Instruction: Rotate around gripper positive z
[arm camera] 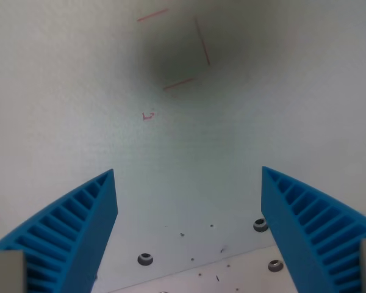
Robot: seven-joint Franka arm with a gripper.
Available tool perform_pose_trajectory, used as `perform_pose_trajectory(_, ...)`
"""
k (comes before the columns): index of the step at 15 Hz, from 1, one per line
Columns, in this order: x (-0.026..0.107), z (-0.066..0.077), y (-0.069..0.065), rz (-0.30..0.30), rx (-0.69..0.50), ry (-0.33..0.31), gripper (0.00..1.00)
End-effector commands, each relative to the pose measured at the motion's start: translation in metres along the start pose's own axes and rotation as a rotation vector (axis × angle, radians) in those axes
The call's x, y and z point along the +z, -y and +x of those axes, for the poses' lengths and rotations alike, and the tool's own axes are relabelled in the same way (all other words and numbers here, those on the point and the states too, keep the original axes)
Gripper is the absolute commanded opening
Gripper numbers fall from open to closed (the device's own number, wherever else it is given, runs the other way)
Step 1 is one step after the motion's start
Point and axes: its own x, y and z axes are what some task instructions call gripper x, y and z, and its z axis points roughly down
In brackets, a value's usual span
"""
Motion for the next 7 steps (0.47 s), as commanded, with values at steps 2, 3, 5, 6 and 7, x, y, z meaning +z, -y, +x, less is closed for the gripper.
perform_pose_trajectory(2,-0.0023,0.0001,0.0,0.002,0.163,-0.005,1.0)
perform_pose_trajectory(3,-0.0023,0.0001,0.0,0.002,0.175,-0.005,1.0)
perform_pose_trajectory(5,-0.0023,0.0001,0.0,0.002,0.198,-0.005,1.0)
perform_pose_trajectory(6,-0.0023,0.0001,0.0,0.002,0.21,-0.005,1.0)
perform_pose_trajectory(7,-0.0023,0.0001,0.0,0.002,0.222,-0.005,1.0)
